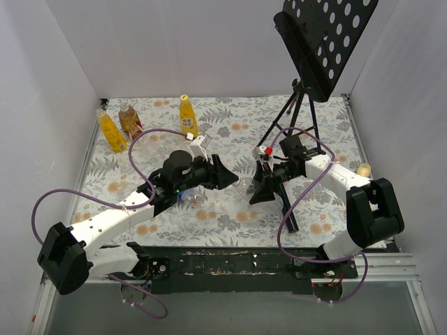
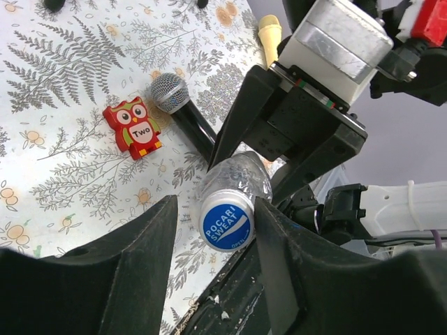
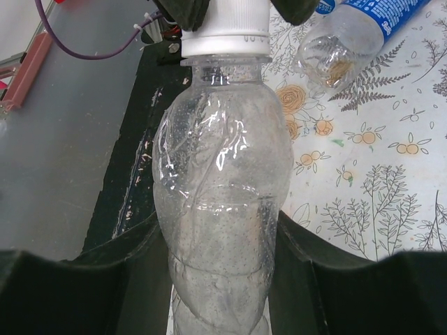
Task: Unscrew the bottle caps
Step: Unscrew the bottle cap from the plastic bottle.
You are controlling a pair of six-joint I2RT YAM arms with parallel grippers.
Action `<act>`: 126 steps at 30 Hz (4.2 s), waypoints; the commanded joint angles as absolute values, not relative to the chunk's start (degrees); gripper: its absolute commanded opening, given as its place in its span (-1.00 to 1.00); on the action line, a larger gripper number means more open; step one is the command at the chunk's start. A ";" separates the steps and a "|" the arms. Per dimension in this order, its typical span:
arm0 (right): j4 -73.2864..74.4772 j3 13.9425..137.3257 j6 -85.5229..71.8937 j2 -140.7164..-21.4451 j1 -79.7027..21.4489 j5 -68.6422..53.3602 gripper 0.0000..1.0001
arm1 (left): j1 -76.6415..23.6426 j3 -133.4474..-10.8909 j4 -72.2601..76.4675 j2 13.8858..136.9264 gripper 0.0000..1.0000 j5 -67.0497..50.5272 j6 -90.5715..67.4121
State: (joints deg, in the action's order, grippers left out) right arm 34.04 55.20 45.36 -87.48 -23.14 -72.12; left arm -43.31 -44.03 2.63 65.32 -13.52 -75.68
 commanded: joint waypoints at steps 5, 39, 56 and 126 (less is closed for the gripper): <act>34.89 57.39 46.58 -87.10 -23.12 -74.45 -0.81 | -43.77 -46.93 3.34 65.74 -0.30 -19.59 -75.94; 39.02 57.13 54.49 -87.01 -23.73 -72.33 -0.81 | -37.10 -43.33 10.55 58.19 0.72 -29.99 -56.83; 40.08 58.01 54.67 -88.94 -23.91 -72.07 -0.81 | -36.12 -44.38 0.35 62.92 0.54 -31.38 -78.49; 42.63 58.10 60.30 -88.77 -27.95 -63.90 -0.81 | -37.44 -35.33 0.98 43.60 0.96 -15.56 -71.61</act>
